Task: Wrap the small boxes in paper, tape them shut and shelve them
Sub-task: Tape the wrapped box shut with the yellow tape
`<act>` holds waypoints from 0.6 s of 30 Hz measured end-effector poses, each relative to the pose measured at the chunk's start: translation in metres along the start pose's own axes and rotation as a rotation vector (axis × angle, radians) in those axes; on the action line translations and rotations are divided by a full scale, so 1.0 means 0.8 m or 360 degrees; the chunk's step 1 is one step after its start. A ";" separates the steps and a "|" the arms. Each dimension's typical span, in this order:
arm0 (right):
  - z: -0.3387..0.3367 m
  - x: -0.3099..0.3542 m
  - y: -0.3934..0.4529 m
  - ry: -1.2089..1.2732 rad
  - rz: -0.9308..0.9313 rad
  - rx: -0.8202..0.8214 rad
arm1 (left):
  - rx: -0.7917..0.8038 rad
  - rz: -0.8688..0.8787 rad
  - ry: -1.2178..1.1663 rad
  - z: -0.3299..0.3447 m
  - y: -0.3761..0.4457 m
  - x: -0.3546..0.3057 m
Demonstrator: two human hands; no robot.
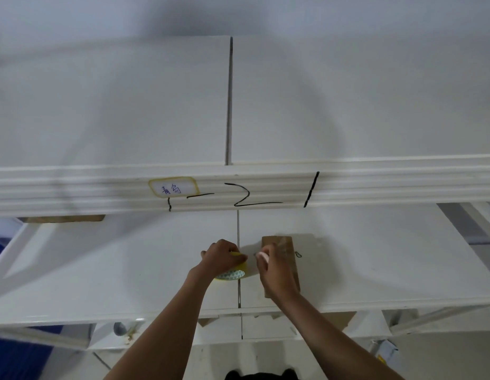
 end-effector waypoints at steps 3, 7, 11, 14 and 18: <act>0.001 -0.004 -0.001 -0.0063 -0.0081 0.0042 | -0.0012 -0.0013 -0.0015 0.002 0.001 0.000; -0.001 -0.001 0.000 -0.0129 -0.0129 0.0062 | -0.0011 -0.0022 -0.0024 0.002 0.001 -0.001; 0.003 -0.002 0.002 -0.0130 -0.0118 0.0066 | 0.0009 -0.0032 -0.0031 0.002 0.001 -0.002; 0.003 -0.002 0.004 -0.0126 -0.0112 0.0070 | 0.0007 -0.0037 -0.0030 0.002 0.001 -0.002; 0.003 -0.001 0.003 -0.0131 -0.0129 0.0079 | -0.0002 -0.0046 -0.0042 0.003 0.001 -0.001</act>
Point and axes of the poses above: each hand's wrist, its own y-axis towards the middle knuckle, its own z-axis out of the palm, x = y × z, the point moved 1 cm from there along y, towards the middle knuckle, and after that the axes turned 14 degrees about -y, right-handed, at the moved point
